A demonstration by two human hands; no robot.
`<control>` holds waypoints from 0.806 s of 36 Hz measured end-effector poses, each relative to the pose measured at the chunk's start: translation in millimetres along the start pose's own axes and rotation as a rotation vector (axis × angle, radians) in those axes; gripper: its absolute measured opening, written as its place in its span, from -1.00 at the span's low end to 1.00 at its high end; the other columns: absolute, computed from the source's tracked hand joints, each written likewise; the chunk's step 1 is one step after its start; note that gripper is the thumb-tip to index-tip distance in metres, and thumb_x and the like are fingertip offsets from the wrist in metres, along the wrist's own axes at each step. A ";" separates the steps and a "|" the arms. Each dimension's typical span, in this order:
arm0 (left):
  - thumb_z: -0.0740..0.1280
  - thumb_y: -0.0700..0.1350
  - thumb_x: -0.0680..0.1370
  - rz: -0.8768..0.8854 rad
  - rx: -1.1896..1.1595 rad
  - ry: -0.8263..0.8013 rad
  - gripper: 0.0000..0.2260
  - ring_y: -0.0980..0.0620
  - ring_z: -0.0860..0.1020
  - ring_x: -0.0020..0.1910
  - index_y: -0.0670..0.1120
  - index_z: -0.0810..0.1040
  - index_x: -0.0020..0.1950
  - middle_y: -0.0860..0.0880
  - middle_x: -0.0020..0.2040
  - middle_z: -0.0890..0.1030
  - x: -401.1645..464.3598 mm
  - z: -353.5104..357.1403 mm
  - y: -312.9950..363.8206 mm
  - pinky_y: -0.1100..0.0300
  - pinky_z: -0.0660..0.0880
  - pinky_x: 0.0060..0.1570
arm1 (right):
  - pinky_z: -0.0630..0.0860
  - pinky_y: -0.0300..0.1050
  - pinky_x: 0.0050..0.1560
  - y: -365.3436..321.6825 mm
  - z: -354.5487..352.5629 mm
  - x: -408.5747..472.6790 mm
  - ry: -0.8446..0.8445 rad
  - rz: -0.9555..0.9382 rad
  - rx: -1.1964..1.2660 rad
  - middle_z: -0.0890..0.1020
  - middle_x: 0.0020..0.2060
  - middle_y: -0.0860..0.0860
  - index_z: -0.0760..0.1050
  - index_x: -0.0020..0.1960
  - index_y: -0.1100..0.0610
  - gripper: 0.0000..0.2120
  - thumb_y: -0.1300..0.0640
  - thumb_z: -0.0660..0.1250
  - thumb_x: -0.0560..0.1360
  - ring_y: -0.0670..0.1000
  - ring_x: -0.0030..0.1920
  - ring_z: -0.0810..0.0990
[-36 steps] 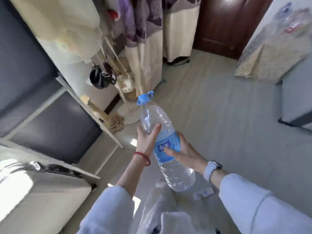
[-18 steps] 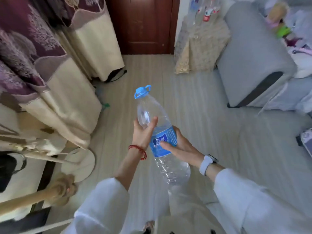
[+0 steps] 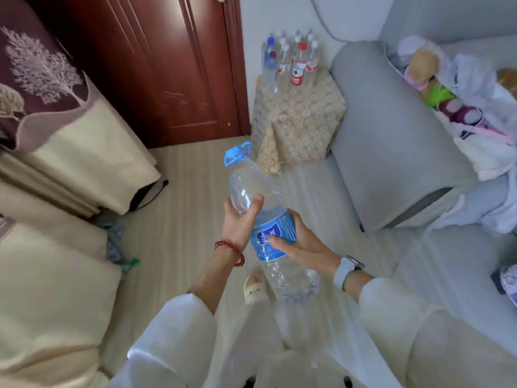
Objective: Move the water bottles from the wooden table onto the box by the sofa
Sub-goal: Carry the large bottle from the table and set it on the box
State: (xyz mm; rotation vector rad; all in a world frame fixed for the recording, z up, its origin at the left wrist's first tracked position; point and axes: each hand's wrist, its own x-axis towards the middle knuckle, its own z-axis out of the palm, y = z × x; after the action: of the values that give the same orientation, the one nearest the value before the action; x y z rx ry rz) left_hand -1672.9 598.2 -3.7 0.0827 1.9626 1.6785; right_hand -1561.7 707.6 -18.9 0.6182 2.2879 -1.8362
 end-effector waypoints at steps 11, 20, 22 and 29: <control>0.37 0.27 0.19 -0.001 0.026 -0.097 -0.31 0.01 0.58 0.05 -0.09 0.35 0.17 -0.04 0.09 0.57 238.8 65.9 89.0 0.11 0.50 0.09 | 0.52 -0.16 0.13 -46.5 -128.9 213.8 0.078 0.042 0.056 0.55 0.07 -0.17 0.12 0.35 -0.09 -0.40 -0.02 0.37 0.44 -0.11 0.08 0.59; 0.37 0.17 0.32 0.095 0.119 -0.254 -0.43 0.05 0.58 0.05 -0.11 0.43 0.22 -0.05 0.11 0.59 395.6 163.0 174.4 0.31 0.53 -0.04 | 0.55 -0.32 -0.05 -72.1 -255.1 340.0 0.240 0.082 0.148 0.52 0.07 -0.09 0.14 0.33 -0.04 -0.43 0.09 0.38 0.45 -0.14 0.01 0.57; 0.38 0.08 0.42 0.055 0.115 -0.280 -0.47 0.14 0.54 0.00 -0.13 0.34 0.28 0.02 0.11 0.52 426.5 189.0 183.2 0.43 0.46 -0.15 | 0.55 -0.26 0.00 -67.4 -286.3 364.7 0.264 0.091 0.164 0.51 0.05 -0.09 0.15 0.33 0.00 -0.42 0.12 0.39 0.43 -0.09 0.02 0.58; 0.31 -0.18 0.51 0.077 0.191 -0.327 -0.83 0.41 0.55 -0.27 0.08 0.38 -0.12 0.14 -0.17 0.49 526.8 293.7 210.4 0.51 0.44 -0.32 | 0.57 -0.30 -0.02 -39.1 -409.7 445.2 0.233 0.114 0.161 0.50 0.10 -0.07 0.08 0.39 0.00 -0.30 0.14 0.42 0.41 -0.15 0.03 0.57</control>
State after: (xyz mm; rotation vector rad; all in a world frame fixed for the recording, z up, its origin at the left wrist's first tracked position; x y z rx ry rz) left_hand -2052.4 1111.8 -19.9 0.4777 1.8805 1.4140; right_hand -1922.1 1194.5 -44.5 1.0154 2.1975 -2.0000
